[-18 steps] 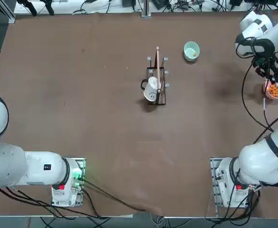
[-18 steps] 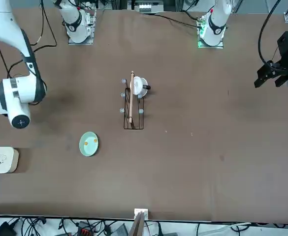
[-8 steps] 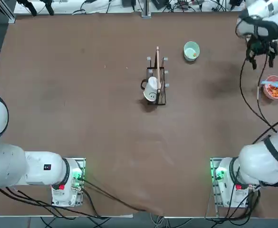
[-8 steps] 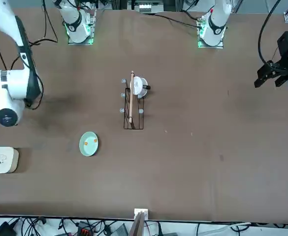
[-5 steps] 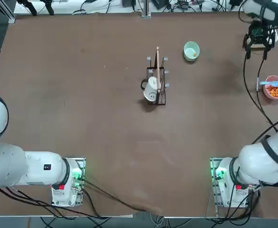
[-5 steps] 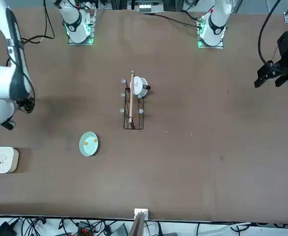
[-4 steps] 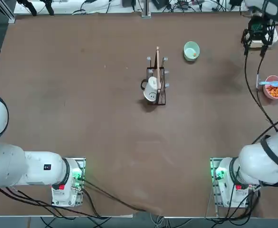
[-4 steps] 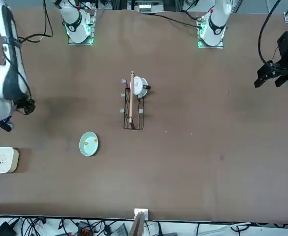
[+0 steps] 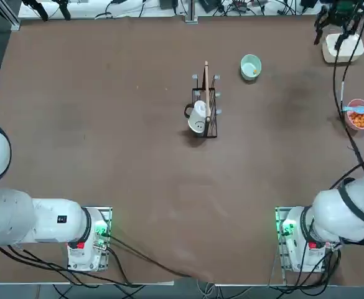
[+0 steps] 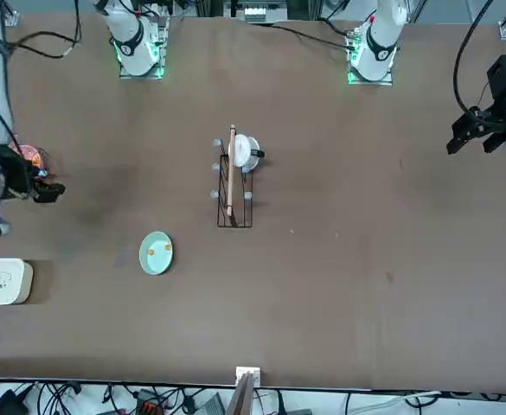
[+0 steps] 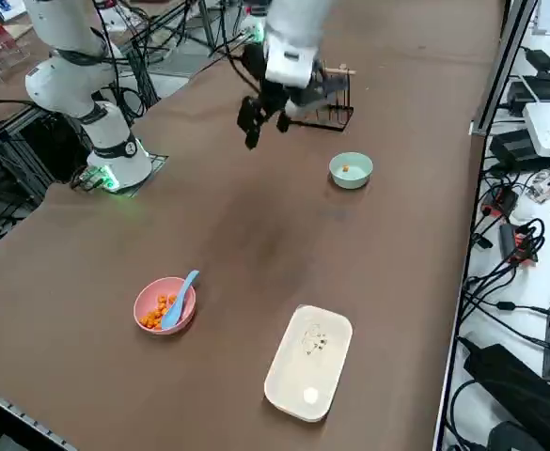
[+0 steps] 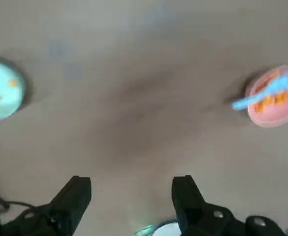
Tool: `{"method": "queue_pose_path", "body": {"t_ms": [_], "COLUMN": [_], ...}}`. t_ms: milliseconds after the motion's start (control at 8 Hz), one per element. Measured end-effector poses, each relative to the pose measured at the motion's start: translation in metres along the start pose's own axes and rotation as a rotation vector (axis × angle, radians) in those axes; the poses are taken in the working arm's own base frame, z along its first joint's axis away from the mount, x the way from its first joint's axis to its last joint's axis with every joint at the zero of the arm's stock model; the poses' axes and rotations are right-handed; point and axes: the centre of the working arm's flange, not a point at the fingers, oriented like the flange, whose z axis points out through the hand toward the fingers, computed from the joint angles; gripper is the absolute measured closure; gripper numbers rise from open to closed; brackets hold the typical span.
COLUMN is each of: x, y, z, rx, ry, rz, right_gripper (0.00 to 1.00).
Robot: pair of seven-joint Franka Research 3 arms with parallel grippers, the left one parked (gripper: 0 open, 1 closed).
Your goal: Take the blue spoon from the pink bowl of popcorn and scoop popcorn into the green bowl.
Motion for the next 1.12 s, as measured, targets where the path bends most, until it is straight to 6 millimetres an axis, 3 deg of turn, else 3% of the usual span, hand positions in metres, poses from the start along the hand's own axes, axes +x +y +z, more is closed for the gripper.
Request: {"method": "queue_pose_path", "body": {"t_ms": [250, 500, 750, 1000, 1125], "x": [-0.029, -0.067, -0.11, -0.151, -0.159], "y": [-0.001, -0.031, -0.059, -0.078, -0.078], "z": [-0.053, -0.084, -0.1, -0.101, -0.097], "rx": [0.057, 0.046, 0.026, 0.015, 0.013], "ry": [0.085, 0.139, 0.174, 0.213, 0.219], "rz": [-0.176, -0.28, -0.34, -0.392, -0.395], "right_gripper": [0.0, 0.0, 0.0, 0.0, 0.0]}}
